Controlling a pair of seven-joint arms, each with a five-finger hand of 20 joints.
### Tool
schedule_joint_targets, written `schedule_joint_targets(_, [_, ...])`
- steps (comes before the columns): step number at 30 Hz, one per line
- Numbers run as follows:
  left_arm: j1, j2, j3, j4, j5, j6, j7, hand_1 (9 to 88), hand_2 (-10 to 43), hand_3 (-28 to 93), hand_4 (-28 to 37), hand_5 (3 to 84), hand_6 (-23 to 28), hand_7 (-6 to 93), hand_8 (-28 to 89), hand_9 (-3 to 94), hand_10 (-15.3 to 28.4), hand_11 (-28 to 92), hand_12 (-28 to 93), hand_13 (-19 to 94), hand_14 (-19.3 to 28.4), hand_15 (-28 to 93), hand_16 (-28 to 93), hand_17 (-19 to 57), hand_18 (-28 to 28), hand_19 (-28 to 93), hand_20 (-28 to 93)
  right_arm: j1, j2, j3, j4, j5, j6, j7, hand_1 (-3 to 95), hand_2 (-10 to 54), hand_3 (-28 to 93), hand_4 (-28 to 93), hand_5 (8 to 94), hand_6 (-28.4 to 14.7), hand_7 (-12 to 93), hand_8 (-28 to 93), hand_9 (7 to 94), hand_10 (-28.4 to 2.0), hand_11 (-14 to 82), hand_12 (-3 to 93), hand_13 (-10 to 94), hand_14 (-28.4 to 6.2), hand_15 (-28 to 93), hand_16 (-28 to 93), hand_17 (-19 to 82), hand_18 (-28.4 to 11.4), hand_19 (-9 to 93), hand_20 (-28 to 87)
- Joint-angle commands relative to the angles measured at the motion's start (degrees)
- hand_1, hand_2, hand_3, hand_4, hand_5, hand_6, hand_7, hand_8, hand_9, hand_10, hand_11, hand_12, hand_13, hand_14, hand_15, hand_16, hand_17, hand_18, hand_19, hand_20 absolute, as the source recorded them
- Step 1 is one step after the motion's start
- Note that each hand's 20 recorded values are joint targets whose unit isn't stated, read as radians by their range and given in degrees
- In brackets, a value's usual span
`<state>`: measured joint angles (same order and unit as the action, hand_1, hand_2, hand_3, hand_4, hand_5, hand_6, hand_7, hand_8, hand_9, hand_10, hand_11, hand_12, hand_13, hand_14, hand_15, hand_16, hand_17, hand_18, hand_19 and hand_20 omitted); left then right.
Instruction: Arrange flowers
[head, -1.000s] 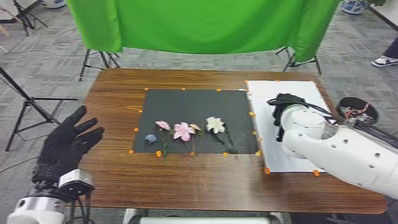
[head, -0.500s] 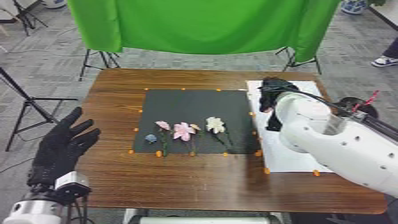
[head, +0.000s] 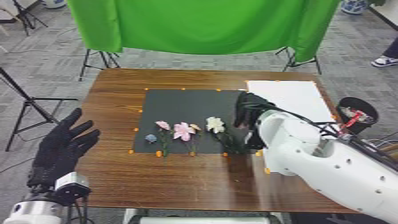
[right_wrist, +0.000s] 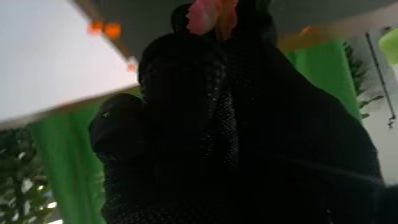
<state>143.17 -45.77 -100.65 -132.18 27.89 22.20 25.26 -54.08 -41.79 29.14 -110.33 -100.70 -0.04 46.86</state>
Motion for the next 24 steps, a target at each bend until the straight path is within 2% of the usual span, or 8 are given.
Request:
schedule_joint_targets(1, [0.17,0.09,0.24,-0.18,-0.05,0.11,0.03,30.1,7.5,62,-20.2,33.0,8.5,7.2,-7,27.7,19.0,24,11,20,27.6,57,-13,-8.5,28.4,53,-1,-0.42,-1.60,-2.62,-0.19,-0.89,2.78,0.20,61.7,-9.5,73,-28,74.9,0.1,40,9,93.0,-6.6,9.1,33.5,88,-0.9,54,20,58,-13.3,93,25])
schedule_joint_targets(2, [-0.27,-0.45,0.20,-0.05,0.39,-0.21,-0.77,30.1,7.5,62,-20.2,33.0,8.5,7.2,-7,27.7,19.0,24,11,20,27.6,57,-13,-8.5,28.4,53,-1,-0.60,-1.75,-2.55,-0.04,-0.93,3.10,0.34,61.6,-9.5,73,-28,74.9,0.2,40,9,93.0,-6.6,9.1,33.4,88,-0.9,54,20,58,-13.3,93,25])
schedule_joint_targets(3, [-0.03,0.28,0.43,-0.08,-0.36,0.23,0.20,30.2,7.6,62,-20.2,33.1,8.5,7.1,-7,27.7,19.0,24,11,20,27.6,57,-13,-8.5,28.4,53,-1,0.01,-1.68,-3.29,0.14,-0.78,3.34,0.51,61.5,-9.5,73,-28,74.8,0.2,40,9,93.1,-6.6,9.1,33.3,88,-1.0,54,20,58,-13.4,93,25])
schedule_joint_targets(12, [-0.41,-1.58,0.13,-0.10,1.37,-0.74,-1.71,30.2,7.6,62,-20.2,33.2,8.6,7.2,-7,27.6,19.1,24,11,20,27.7,57,-13,-8.5,28.4,53,-1,-0.09,-0.79,-3.18,0.32,-1.67,3.31,1.56,60.2,-9.5,73,-28,74.3,0.0,37,6,92.4,-7.5,8.4,32.5,87,-1.6,55,19,57,-14.0,93,25])
schedule_joint_targets(18, [-0.30,-1.09,0.26,-0.03,0.94,-0.53,-1.37,30.1,7.5,62,-20.3,33.3,8.6,7.2,-7,27.7,19.1,24,11,20,27.6,57,-13,-8.4,28.4,53,-1,-2.21,-0.37,-0.51,-0.03,-0.26,0.83,4.03,56.9,-9.5,73,-28,73.1,-1.2,32,4,91.9,-8.5,7.6,31.2,87,-2.2,54,19,57,-14.4,93,24])
schedule_joint_targets(19, [-0.11,-0.58,0.43,-0.07,0.34,-0.14,-0.54,30.1,7.5,62,-20.3,33.3,8.6,7.2,-7,27.7,19.0,24,11,20,27.6,57,-13,-8.4,28.4,53,-1,-2.48,-0.49,0.04,-0.17,0.04,0.03,4.86,56.1,-9.5,72,-28,72.9,-1.6,31,4,91.6,-9.1,7.7,30.7,88,-2.3,54,18,57,-14.5,93,24])
schedule_joint_targets(20, [-0.37,-0.92,0.32,-0.01,0.68,-0.38,-1.28,30.0,7.5,62,-20.2,33.3,8.6,7.2,-7,27.7,19.0,24,11,20,27.6,57,-13,-8.4,28.4,53,-1,-3.01,-0.57,0.45,-0.43,-0.28,-0.57,6.33,55.3,-9.5,72,-28,73.1,-1.9,30,4,91.0,-9.6,9.0,29.6,88,-2.4,54,18,57,-14.5,93,23])
schedule_joint_targets(24, [0.06,-0.31,0.31,-0.03,0.15,-0.08,-0.49,30.0,7.6,62,-20.3,33.2,8.5,7.0,-7,27.7,19.0,24,11,20,27.6,57,-13,-8.4,28.4,53,-1,-4.58,-1.11,3.16,-0.76,2.42,-3.19,7.08,50.3,-9.5,70,-25,72.5,-3.5,21,4,88.0,-13.1,18.3,19.0,91,-2.1,51,17,63,-12.2,93,20])
